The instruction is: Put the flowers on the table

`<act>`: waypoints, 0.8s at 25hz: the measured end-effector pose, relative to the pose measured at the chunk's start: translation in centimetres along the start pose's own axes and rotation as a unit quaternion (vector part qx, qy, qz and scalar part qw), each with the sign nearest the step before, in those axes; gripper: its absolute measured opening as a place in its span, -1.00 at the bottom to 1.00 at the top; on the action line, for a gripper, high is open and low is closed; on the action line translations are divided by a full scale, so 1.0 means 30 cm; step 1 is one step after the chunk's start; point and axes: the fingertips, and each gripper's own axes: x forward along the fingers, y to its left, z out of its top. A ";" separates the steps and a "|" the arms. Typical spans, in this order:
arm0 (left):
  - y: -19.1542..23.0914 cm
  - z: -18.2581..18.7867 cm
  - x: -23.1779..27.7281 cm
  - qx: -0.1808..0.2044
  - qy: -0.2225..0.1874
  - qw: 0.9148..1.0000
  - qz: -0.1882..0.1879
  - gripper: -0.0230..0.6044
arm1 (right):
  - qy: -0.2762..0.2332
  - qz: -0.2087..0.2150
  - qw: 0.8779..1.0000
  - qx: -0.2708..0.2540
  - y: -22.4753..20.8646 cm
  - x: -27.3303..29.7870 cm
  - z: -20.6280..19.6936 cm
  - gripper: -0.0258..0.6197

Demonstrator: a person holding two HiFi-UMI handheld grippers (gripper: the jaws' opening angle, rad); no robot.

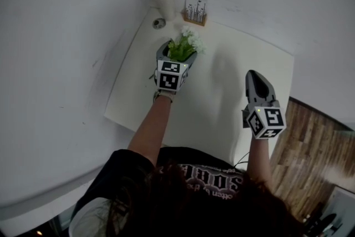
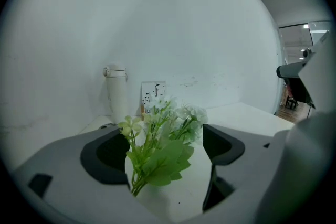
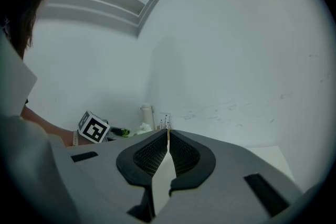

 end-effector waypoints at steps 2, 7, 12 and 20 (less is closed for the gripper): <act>0.006 -0.007 -0.014 0.003 0.005 1.000 0.003 0.44 | 0.000 0.002 1.000 -0.001 0.012 0.000 0.002 -0.82; 0.030 -0.030 -0.052 0.012 0.014 1.000 0.009 0.52 | -0.003 0.006 1.000 -0.003 0.044 -0.003 0.008 -0.82; 0.015 0.021 -0.114 0.019 -0.019 1.000 -0.010 0.52 | -0.007 0.006 1.000 -0.008 0.067 -0.002 0.018 -0.82; -0.119 0.177 -0.266 0.045 -0.097 0.992 -0.068 0.30 | -0.017 0.002 1.000 -0.016 0.108 -0.009 0.041 -0.82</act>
